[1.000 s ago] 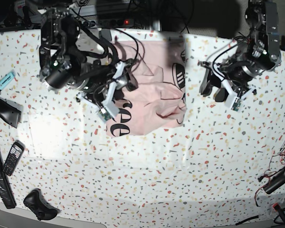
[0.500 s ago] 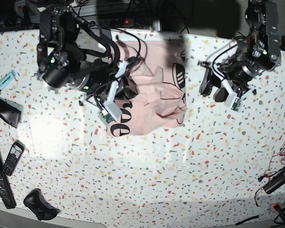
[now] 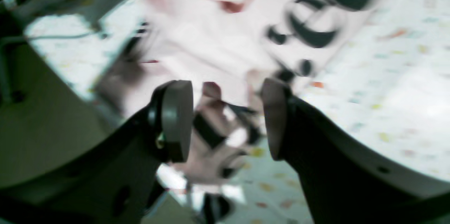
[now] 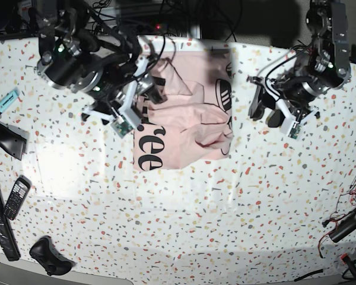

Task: Fold the T-shirt properly

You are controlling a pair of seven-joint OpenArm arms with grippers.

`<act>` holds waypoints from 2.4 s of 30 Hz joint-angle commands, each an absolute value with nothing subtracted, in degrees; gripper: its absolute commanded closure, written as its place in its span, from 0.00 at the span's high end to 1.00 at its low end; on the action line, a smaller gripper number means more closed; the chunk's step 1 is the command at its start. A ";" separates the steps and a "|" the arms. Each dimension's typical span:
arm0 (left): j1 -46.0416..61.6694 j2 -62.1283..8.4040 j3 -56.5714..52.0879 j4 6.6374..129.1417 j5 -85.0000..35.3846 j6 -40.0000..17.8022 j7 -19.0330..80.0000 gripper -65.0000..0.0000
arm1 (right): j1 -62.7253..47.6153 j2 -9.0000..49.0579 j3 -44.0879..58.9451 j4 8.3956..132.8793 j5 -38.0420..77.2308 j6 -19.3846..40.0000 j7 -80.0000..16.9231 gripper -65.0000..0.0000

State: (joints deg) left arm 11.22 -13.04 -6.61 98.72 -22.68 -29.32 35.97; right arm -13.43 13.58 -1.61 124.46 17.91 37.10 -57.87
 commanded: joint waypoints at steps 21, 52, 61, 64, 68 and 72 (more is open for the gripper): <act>10.61 -13.39 -6.76 99.70 -23.62 -29.56 34.61 0.43 | -6.37 14.11 -4.10 113.65 22.74 37.34 -56.21 0.48; 10.61 -13.39 -6.76 99.70 -23.57 -29.56 34.65 0.43 | -6.87 9.72 -10.83 120.99 36.03 37.52 -55.55 0.00; 10.63 -13.39 -6.76 99.70 -23.53 -29.56 35.14 0.43 | -6.83 0.60 -19.73 119.46 35.99 37.60 -55.75 0.00; 10.61 -13.39 -6.76 99.70 -23.38 -29.58 35.14 0.43 | -6.83 0.62 -22.50 117.73 34.94 37.60 -55.75 0.00; 10.59 -13.41 -6.76 99.70 -23.38 -29.56 35.09 0.43 | -6.81 0.60 -23.70 117.51 33.58 37.60 -55.53 0.18; 10.57 -13.41 -6.76 99.70 -23.38 -29.58 35.07 0.43 | -6.81 0.60 -23.64 117.51 37.65 37.60 -55.24 0.34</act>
